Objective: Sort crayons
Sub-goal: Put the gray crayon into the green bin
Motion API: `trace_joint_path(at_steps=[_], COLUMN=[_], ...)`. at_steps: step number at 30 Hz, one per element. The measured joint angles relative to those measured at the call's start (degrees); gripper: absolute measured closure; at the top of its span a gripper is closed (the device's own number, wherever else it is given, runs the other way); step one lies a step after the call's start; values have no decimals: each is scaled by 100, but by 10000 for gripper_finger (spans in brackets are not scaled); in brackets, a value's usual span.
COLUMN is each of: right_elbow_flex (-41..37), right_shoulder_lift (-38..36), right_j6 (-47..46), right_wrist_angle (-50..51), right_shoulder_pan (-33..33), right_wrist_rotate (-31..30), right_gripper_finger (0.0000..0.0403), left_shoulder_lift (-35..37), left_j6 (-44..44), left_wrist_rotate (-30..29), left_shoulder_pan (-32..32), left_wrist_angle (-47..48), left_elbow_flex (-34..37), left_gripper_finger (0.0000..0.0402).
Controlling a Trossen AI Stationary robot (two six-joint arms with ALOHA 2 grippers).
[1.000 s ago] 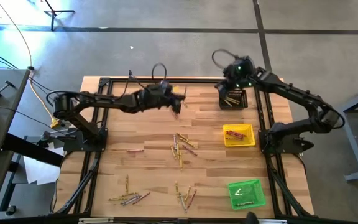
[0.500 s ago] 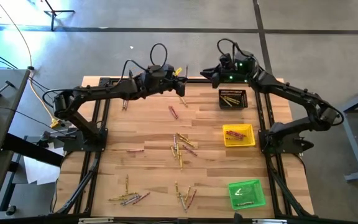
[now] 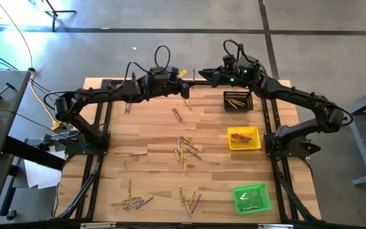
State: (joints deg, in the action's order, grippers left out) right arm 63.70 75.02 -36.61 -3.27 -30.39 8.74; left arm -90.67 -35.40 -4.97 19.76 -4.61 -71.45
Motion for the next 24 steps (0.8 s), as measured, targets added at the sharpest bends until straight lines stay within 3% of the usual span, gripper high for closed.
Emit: trace_joint_path(at_steps=[5, 18, 24], right_elbow_flex=[4, 4, 4], right_shoulder_lift=[137, 573, 573], right_j6=[-665, -842, -840], right_wrist_angle=[-33, -557, -591], right_shoulder_pan=[130, 479, 478], right_wrist_rotate=[-31, 70, 78], right_gripper_finger=[213, 215, 258], left_shoulder_lift=[0, 0, 0], left_j6=[231, 151, 153], left_wrist_rotate=[45, 332, 349], left_shoulder_pan=[-84, -138, -147], left_wrist_angle=[-262, -70, 49], left_elbow_flex=[-4, -4, -4], left_gripper_finger=[401, 401, 401])
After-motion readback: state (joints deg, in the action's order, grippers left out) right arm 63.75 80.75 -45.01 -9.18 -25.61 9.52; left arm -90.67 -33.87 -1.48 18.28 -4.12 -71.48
